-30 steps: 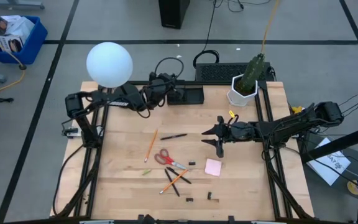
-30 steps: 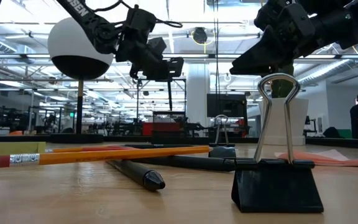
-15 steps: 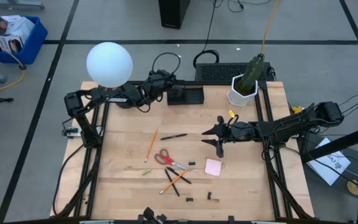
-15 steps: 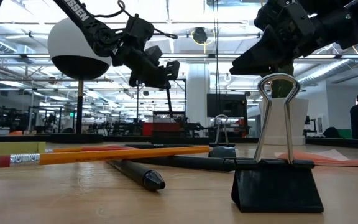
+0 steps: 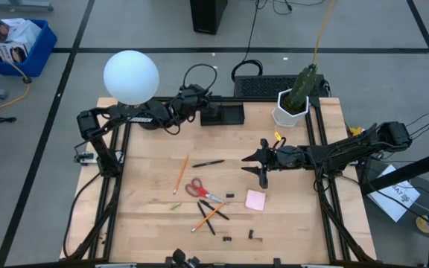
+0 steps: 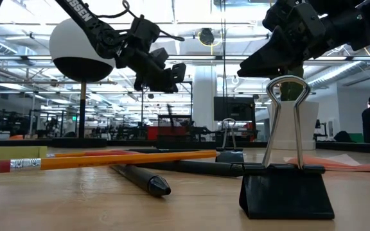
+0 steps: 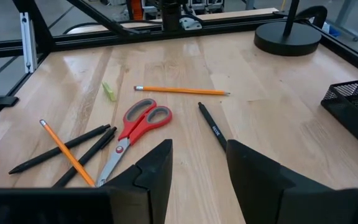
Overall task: Pick and place office supplies into organizer
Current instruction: Put the binder clip into the desk organizer, then put the sticky note into the desk organizer
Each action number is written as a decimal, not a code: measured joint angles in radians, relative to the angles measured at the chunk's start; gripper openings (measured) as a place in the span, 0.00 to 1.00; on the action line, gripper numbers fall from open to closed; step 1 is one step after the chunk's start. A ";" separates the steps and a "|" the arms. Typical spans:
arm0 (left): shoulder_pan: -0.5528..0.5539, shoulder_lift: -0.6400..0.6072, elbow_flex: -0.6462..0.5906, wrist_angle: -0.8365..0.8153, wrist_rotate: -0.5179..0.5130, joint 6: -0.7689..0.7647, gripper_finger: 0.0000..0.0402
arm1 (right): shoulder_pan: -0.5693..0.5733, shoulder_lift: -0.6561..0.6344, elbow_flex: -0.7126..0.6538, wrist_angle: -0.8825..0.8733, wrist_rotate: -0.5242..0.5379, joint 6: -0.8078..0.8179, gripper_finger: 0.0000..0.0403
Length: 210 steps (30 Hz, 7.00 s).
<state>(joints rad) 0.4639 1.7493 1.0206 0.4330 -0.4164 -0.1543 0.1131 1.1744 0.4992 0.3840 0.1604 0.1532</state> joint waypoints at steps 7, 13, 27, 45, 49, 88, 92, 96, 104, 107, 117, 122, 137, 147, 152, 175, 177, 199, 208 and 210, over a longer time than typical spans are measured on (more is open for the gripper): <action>-0.032 0.000 0.000 -0.056 0.114 -0.022 0.22 | 0.000 0.000 0.000 -0.007 0.000 0.012 0.36; -0.105 0.000 -0.001 -0.069 0.105 0.020 0.22 | 0.000 0.000 0.000 -0.033 -0.007 -0.013 0.36; -0.261 -0.006 -0.001 -0.348 0.102 -0.087 0.22 | 0.035 0.155 0.000 0.001 -0.063 -0.009 0.36; -0.533 -0.221 0.000 -0.438 -0.053 -0.021 0.22 | 0.190 0.454 0.000 0.403 -0.026 -0.135 0.36; -0.554 -0.252 -0.001 -0.469 -0.116 -0.005 0.22 | 0.190 0.518 0.000 0.489 -0.026 -0.137 0.36; -0.571 -0.254 -0.060 -0.491 -0.214 0.013 0.22 | 0.188 0.681 0.084 0.541 -0.002 -0.115 0.03; -0.571 -0.254 -0.101 -0.445 -0.214 0.001 0.22 | 0.148 0.670 0.084 0.543 -0.003 -0.141 0.02; -0.576 -0.254 -0.109 -0.442 -0.209 -0.012 0.22 | 0.083 0.630 0.084 0.548 -0.003 -0.168 0.01; -0.635 -0.276 -0.110 -0.490 -0.218 -0.031 0.22 | -0.116 0.508 0.092 0.553 -0.062 -0.212 0.01; -0.674 -0.304 -0.111 -0.508 -0.222 -0.032 0.22 | -0.184 0.502 0.137 0.551 -0.114 -0.218 0.01; -0.796 -0.367 -0.110 -0.495 -0.341 0.018 0.22 | -0.315 0.510 0.315 0.391 -0.132 -0.272 0.01; -0.817 -0.365 -0.110 -0.512 -0.380 0.019 0.22 | -0.364 0.510 0.341 0.389 -0.088 -0.271 0.01; -0.819 -0.365 -0.111 -0.510 -0.397 0.016 0.22 | -0.459 0.731 0.537 0.361 -0.061 -0.243 0.01; -0.822 -0.365 -0.111 -0.505 -0.394 0.014 0.22 | -0.546 0.822 0.591 0.282 -0.052 -0.124 0.01; -0.826 -0.365 -0.111 -0.503 -0.388 0.014 0.22 | -0.552 0.821 0.592 0.277 -0.056 -0.123 0.01; -0.824 -0.365 -0.111 -0.498 -0.367 0.020 0.22 | -0.521 0.812 0.592 0.244 -0.088 -0.135 0.11; -0.824 -0.363 -0.111 -0.499 -0.367 0.018 0.22 | -0.510 0.798 0.591 0.188 -0.126 -0.135 0.11; -0.822 -0.361 -0.111 -0.482 -0.289 0.017 0.22 | -0.206 0.492 0.589 -0.415 -0.241 -0.192 0.04; -0.804 -0.361 -0.111 -0.475 -0.290 0.017 0.22 | -0.053 0.451 0.589 -0.498 -0.241 -0.172 0.03; -0.804 -0.361 -0.111 -0.470 -0.290 0.016 0.22 | -0.025 0.451 0.589 -0.516 -0.241 -0.165 0.03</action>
<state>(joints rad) -0.3401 1.3880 0.9092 -0.0365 -0.7059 -0.1379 0.0886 1.6253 1.0885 -0.1324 -0.0811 -0.0117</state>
